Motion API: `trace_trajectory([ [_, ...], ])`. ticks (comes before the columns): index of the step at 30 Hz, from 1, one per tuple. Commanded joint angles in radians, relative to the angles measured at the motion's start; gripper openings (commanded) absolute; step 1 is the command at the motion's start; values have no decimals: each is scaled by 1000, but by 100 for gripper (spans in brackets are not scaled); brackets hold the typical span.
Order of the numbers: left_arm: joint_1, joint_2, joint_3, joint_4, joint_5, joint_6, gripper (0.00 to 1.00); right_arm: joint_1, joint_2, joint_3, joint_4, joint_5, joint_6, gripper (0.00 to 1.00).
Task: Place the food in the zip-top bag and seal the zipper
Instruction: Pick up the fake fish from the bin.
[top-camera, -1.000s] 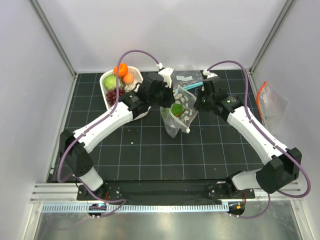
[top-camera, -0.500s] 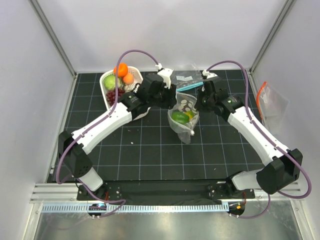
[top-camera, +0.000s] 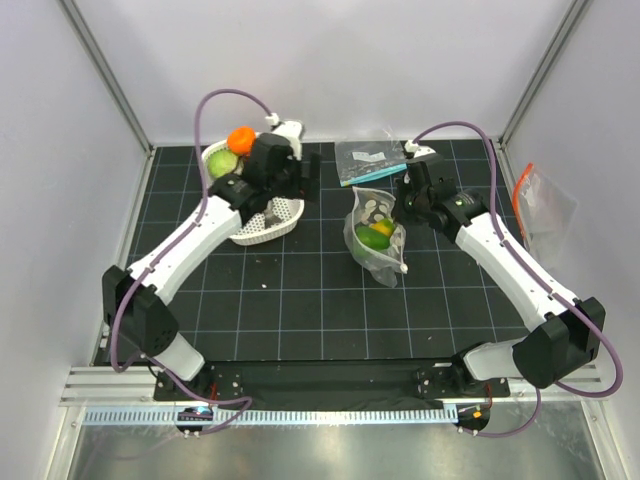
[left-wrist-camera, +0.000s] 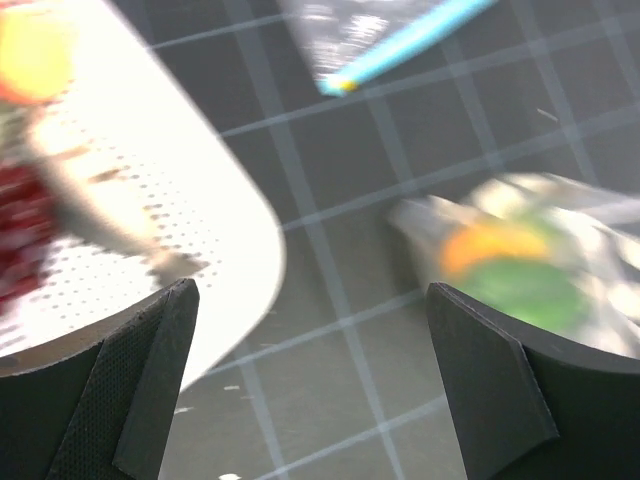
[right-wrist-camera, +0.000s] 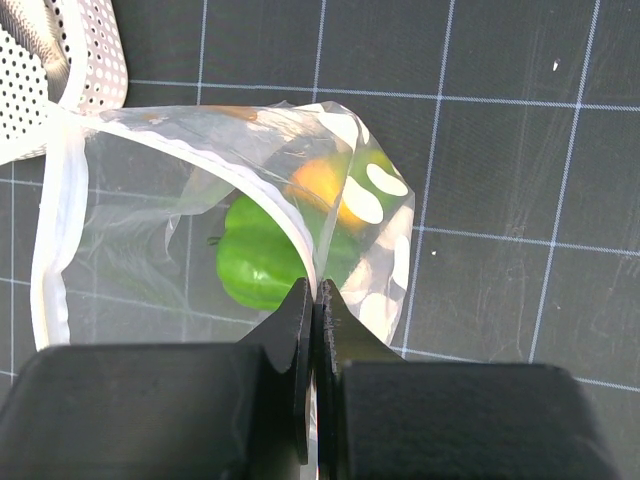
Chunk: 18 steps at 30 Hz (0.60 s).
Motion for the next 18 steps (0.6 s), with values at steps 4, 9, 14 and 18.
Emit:
trace_trajectory([
  [4, 173, -19, -24, -31, -92, -17, 100, -4, -4, 36, 13, 13, -18, 1],
  [9, 248, 113, 53, -95, -266, 38, 100, -4, -3, 37, 14, 8, -19, 1],
  [14, 318, 257, 143, -115, -271, 79, 100, -4, 0, 36, 16, 2, -21, 1],
  [18, 342, 354, 232, -143, -242, 116, 100, -5, 2, 39, 13, 0, -22, 1],
])
